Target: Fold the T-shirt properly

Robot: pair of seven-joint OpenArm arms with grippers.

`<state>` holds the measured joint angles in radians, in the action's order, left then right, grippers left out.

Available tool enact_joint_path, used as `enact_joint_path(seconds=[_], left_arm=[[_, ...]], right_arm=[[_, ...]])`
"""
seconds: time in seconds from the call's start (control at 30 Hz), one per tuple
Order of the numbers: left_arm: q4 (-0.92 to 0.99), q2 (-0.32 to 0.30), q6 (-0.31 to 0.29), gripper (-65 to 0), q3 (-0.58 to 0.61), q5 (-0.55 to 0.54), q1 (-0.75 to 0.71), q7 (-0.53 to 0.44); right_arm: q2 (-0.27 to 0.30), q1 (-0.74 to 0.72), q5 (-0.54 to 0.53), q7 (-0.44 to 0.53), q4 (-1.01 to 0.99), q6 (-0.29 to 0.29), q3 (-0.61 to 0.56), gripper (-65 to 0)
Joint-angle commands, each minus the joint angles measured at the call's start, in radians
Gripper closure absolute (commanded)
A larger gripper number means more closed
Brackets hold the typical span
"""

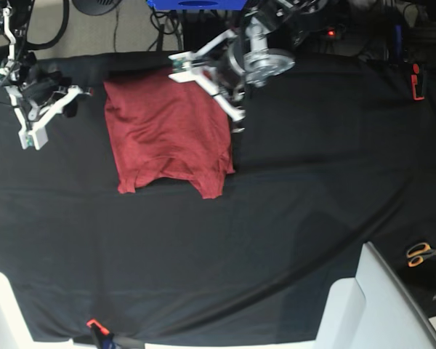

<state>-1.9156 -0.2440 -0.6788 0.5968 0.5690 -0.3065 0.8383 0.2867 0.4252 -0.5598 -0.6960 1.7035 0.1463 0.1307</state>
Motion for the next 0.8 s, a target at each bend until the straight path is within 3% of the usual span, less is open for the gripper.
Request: enact_joint_path(seconds=[0.0,0.07,0.13,0.27,0.37,0.43,0.57,0.67,0.77], left_arm=[[-0.02,-0.015,0.008,0.0,-0.024,-0.004,-0.033,-0.004],[-0.02,-0.024,0.008,0.0,-0.071,-0.004,-0.095,-0.034],[-0.02,-0.048,0.028,0.0,-0.143,-0.004,-0.196,-0.132],[-0.018,-0.074,0.161,0.0,-0.258,-0.005,-0.392,-0.345],[-0.017,-0.082,0.255,0.0,-0.315,-0.007,-0.526,-0.448],[-0.015,-0.079,0.287,0.0,-0.334,-0.04,-0.584,-0.457],[0.018,-0.082,0.341,0.0,-0.335,-0.228,-0.652,-0.457],[0.138,-0.082,0.402,0.0,-0.334,-0.346,-0.647,-0.462],[0.336,-0.062,0.466,0.0,-0.305,-0.396,-0.583,-0.465]], right_arm=[[0.05,0.021,-0.006,0.043,0.019,0.003,0.005,-0.8],[0.095,0.053,-0.006,0.097,0.019,0.003,0.001,-0.8],[0.141,0.11,-0.006,0.146,0.022,0.003,0.001,-0.8],[0.214,0.228,-0.006,0.167,0.045,0.003,0.007,-0.8],[0.24,0.354,-0.006,0.164,0.117,0.003,0.008,-0.8],[0.239,0.436,-0.006,0.164,0.162,0.002,0.007,-0.8],[0.217,0.516,-0.006,0.164,0.125,0.002,-0.001,-0.8],[0.188,0.487,0.013,0.164,-0.023,0.003,-0.007,-0.8],[0.187,0.395,0.12,0.17,-0.231,0.003,-0.139,-0.8]])
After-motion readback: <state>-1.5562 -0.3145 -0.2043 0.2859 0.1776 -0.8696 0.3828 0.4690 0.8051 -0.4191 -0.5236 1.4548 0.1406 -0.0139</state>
